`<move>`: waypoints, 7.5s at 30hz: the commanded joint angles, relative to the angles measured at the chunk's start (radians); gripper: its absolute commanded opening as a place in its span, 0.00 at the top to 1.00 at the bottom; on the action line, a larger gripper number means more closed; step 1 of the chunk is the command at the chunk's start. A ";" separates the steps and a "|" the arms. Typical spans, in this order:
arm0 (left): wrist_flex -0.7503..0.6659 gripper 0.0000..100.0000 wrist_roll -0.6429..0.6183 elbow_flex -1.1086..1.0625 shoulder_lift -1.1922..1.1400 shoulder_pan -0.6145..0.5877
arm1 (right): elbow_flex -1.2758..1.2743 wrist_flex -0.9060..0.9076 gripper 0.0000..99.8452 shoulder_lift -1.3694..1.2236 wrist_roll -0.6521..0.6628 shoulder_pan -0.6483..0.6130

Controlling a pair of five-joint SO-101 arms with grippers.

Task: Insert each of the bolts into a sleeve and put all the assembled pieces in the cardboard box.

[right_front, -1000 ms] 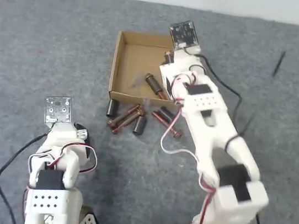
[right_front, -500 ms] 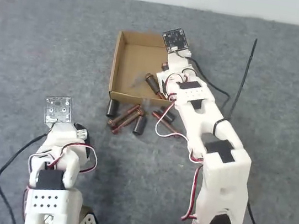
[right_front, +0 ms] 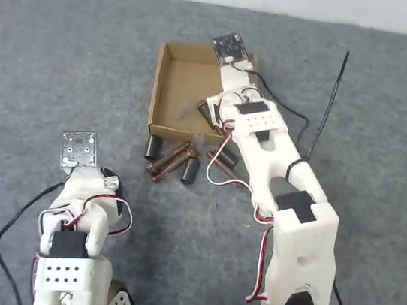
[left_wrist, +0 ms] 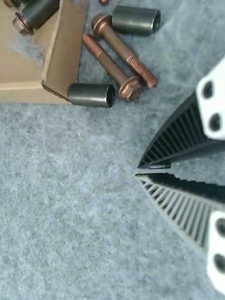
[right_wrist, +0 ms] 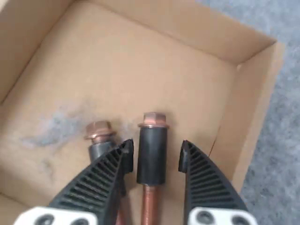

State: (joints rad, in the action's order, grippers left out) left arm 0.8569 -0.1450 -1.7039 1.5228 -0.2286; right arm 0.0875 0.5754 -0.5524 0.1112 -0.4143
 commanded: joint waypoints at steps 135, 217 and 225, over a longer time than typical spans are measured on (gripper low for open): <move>-0.049 0.99 0.084 0.012 0.020 -0.006 | 0.109 0.710 0.81 0.157 0.769 -0.081; -0.048 0.99 0.084 0.012 0.020 -0.006 | -0.018 0.519 0.89 0.004 0.726 -0.042; -0.048 0.99 0.084 0.012 0.020 -0.006 | 0.032 0.529 0.99 0.038 0.718 -0.024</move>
State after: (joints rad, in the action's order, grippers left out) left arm 0.8324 -0.0698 -1.7039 1.5228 -0.2286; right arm 0.0951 1.0986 -0.5447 0.8201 -0.4542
